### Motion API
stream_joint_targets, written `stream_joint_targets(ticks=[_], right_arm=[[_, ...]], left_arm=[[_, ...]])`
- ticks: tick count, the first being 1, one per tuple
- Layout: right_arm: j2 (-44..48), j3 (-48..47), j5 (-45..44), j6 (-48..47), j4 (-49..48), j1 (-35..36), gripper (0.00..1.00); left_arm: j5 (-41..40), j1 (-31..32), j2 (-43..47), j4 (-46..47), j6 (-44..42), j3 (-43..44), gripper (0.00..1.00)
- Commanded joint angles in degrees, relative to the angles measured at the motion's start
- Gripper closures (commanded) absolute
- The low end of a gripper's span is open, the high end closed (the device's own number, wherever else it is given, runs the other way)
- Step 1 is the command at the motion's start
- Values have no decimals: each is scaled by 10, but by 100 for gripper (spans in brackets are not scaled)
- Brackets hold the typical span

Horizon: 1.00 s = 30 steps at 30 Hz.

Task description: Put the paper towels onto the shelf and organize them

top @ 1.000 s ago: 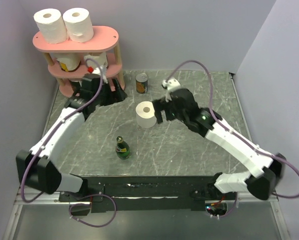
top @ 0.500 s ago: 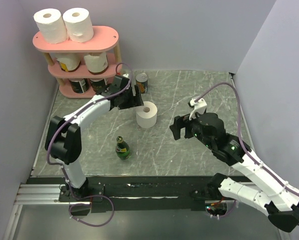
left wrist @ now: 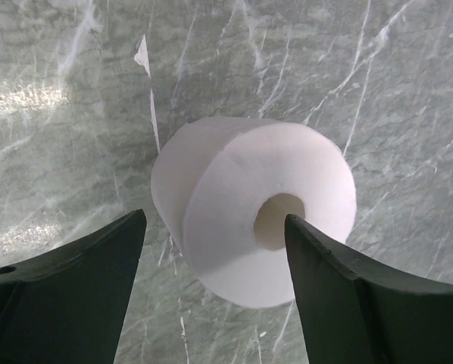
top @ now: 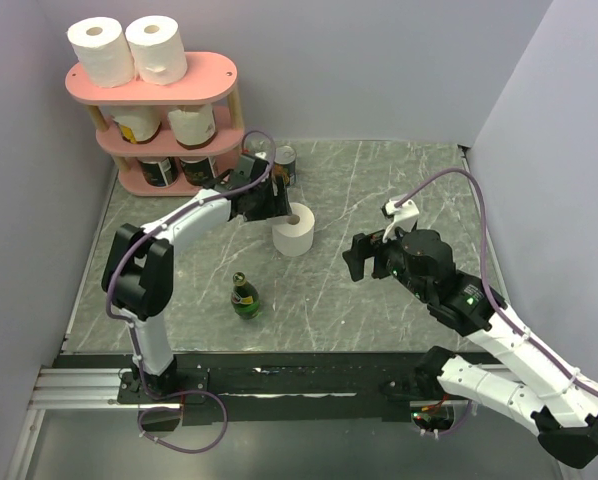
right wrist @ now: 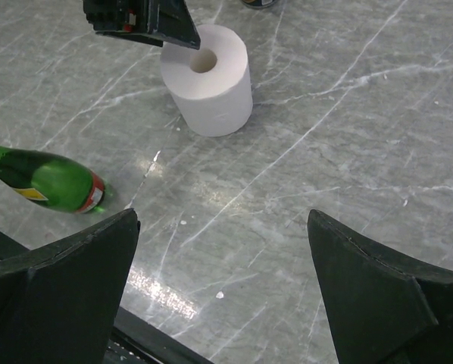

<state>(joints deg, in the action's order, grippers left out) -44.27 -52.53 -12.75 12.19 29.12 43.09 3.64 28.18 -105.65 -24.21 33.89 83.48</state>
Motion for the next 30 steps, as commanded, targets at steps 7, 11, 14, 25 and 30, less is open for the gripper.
stream_joint_targets(ticks=[7, 11, 14, 25, 30], right_arm=[[19, 3, -24, 2, -12, -4, 0], [20, 6, -26, 1, -14, -4, 0], [20, 6, -30, 0, -12, -3, 0], [19, 3, -32, -3, -8, -4, 0], [24, -8, -31, -5, -1, -4, 1]], left_arm=[[7, 9, -34, 26, -2, 4, 28], [1, 11, -34, 26, -4, 5, 39], [1, 12, -30, 24, -5, 9, 50], [-12, 13, 27, -48, 5, 69, 70], [-58, 13, 80, -121, -1, 150, 72]])
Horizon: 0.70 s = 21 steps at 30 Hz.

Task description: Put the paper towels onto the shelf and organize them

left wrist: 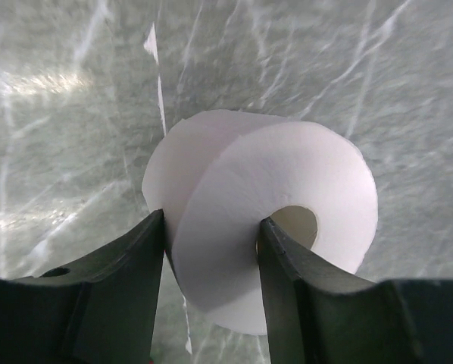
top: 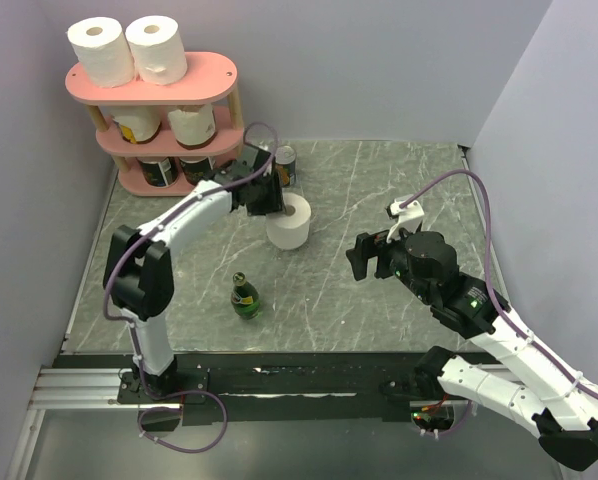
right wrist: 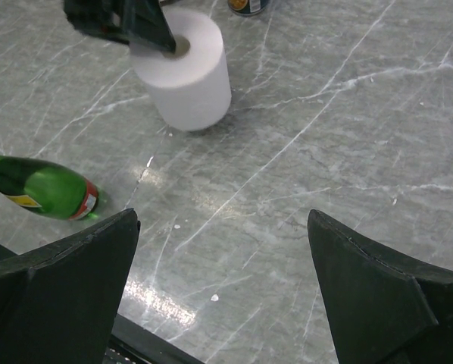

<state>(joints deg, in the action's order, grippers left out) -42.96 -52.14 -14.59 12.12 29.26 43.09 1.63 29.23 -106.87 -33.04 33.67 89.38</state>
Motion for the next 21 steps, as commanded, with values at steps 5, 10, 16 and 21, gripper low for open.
stream_joint_targets(ticks=[5, 10, 16, 21], right_arm=[[12, -17, -8, -3, 1, -4, 0], [14, -31, -9, -4, 21, -3, 1], [29, -44, -18, -12, 36, -3, 0], [31, -48, -9, -6, 39, -3, 0]], left_arm=[[-91, -4, 110, -110, -10, 223, 73], [-116, -41, 126, -157, -8, 329, 72], [-124, -109, 158, -142, -1, 395, 70], [-131, -153, 167, -99, -8, 419, 68]])
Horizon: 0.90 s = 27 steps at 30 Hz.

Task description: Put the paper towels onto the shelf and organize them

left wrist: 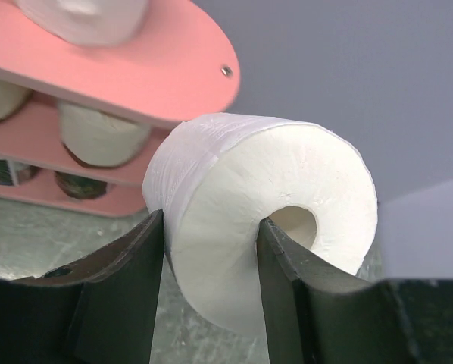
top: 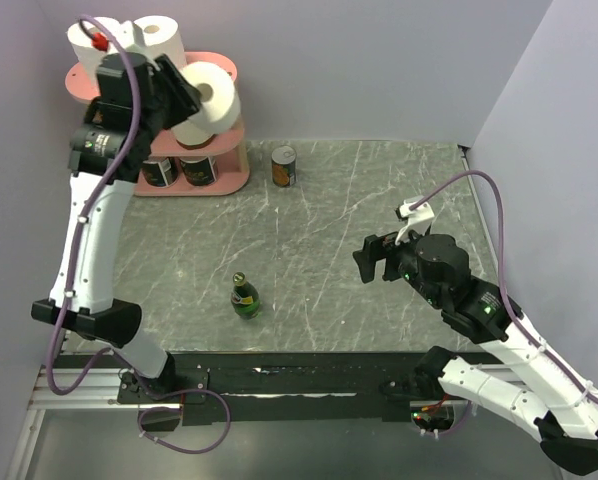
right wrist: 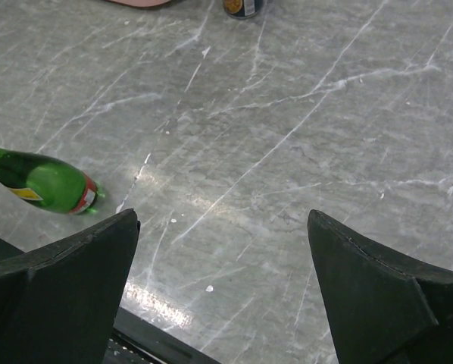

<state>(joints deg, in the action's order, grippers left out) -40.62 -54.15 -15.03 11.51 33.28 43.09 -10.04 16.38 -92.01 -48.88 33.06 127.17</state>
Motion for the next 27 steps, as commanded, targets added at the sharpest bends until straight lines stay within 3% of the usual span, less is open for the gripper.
stream_joint_targets(ticks=[1, 10, 27], right_arm=[[7, -29, -3, 0, -1, -4, 0], [1, -53, -5, 2, 16, -3, 0], [3, -54, -1, 8, 14, -3, 0]], left_arm=[[-11, -41, 15, 63, -4, 52, 68], [62, -114, -37, 106, 8, 79, 68], [96, -134, -94, 205, 30, 91, 65]])
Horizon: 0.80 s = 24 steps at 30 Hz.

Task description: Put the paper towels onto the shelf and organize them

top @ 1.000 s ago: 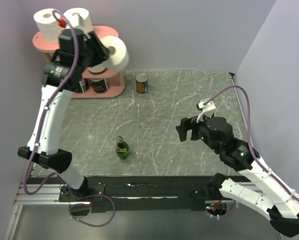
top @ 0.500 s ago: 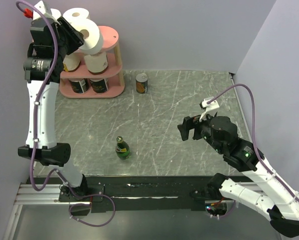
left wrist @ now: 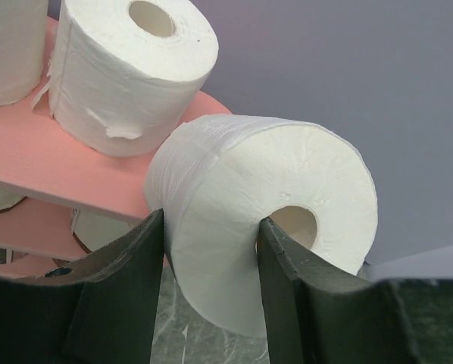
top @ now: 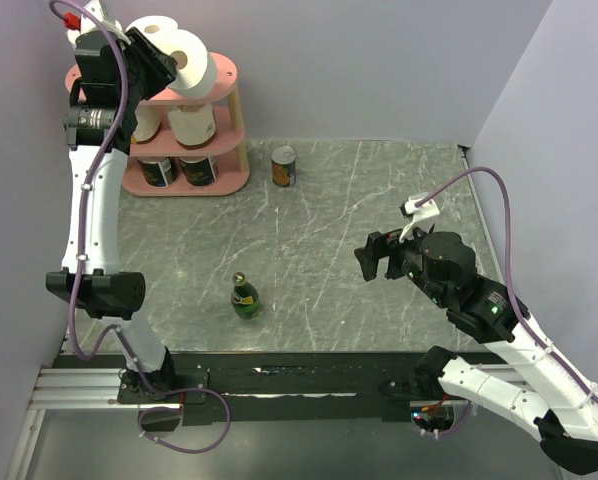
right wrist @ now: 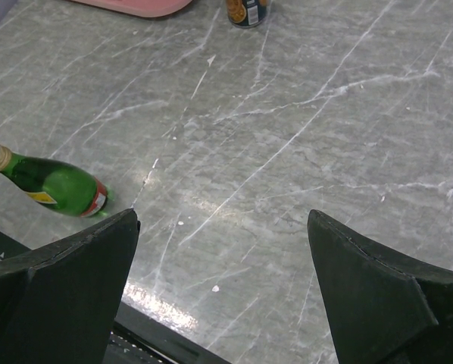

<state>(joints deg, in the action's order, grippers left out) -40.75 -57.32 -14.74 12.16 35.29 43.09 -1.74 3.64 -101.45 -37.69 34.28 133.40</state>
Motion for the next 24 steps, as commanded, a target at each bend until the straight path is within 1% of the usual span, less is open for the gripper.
stream_joint_targets(ticks=[1, 6, 24], right_arm=[[6, -21, -5, 1, -7, -3, 0], [5, -19, -9, 0, -7, -4, 0], [4, -22, -19, -5, -7, -3, 0]], left_arm=[[21, -7, -6, 97, 18, 31, 65], [24, -8, -19, 121, 24, 40, 63], [19, -9, -61, 139, 18, 49, 59]])
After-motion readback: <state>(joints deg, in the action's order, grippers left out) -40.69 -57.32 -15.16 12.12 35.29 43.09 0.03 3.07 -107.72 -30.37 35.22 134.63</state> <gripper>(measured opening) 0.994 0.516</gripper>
